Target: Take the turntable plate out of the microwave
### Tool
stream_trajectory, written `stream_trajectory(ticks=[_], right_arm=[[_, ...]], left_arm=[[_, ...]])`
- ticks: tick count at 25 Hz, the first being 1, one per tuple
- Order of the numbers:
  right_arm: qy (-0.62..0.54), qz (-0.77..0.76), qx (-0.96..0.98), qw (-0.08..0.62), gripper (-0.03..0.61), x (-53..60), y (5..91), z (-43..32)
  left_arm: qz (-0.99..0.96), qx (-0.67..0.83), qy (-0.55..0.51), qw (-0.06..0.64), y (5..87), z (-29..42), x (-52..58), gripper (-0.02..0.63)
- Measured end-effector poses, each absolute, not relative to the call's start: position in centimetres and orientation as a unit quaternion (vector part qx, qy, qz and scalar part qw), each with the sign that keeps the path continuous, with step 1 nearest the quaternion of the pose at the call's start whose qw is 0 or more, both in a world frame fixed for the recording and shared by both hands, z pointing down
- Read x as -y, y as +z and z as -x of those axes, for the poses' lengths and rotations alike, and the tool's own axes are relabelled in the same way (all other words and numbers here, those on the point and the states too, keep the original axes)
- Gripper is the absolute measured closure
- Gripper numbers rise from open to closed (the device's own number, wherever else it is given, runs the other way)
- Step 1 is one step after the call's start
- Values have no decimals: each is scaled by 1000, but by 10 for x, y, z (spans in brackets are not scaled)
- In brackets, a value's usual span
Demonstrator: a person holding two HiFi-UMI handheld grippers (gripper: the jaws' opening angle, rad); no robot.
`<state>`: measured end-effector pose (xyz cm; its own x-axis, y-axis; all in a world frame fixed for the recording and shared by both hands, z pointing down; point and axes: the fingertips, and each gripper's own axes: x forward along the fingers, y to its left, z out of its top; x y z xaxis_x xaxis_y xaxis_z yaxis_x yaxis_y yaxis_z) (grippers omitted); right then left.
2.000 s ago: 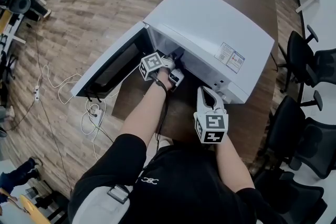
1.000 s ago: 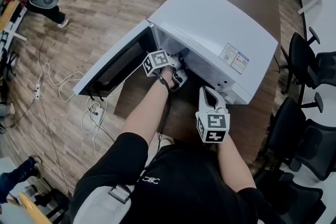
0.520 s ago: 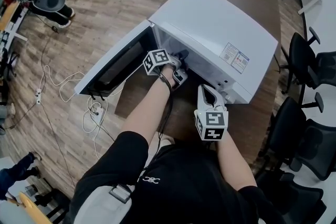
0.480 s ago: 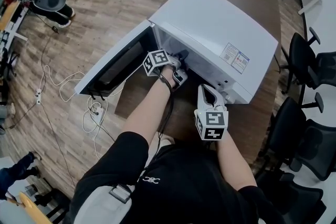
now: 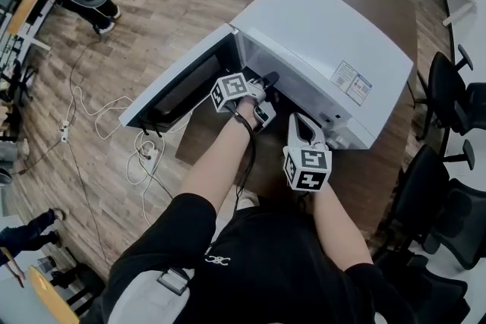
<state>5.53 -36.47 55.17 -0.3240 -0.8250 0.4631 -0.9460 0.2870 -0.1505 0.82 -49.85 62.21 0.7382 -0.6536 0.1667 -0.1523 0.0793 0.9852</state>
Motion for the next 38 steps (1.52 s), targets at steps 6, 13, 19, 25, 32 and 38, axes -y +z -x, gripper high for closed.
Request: stream_trajectory(ticks=[6, 13, 19, 25, 32, 38], right_arm=[[326, -546, 771, 14, 520, 383, 566, -46], [519, -526, 647, -189, 426, 417, 592, -61], [526, -559, 596, -236, 422, 440, 602, -68], [537, -563, 562, -280, 420, 461, 608, -76], [541, -561, 555, -291, 464, 476, 619, -76], [515, -573, 583, -259, 463, 488, 621, -68]], left_arm=[[-652, 300, -187, 671, 613, -10, 491, 597], [-656, 286, -181, 674, 604, -19, 485, 600], [-654, 278, -178, 681, 610, -12, 489, 600], [-658, 269, -170, 682, 610, -7, 494, 600], [-659, 253, -170, 687, 612, -7, 494, 600], [-669, 245, -164, 683, 614, -6, 493, 600]])
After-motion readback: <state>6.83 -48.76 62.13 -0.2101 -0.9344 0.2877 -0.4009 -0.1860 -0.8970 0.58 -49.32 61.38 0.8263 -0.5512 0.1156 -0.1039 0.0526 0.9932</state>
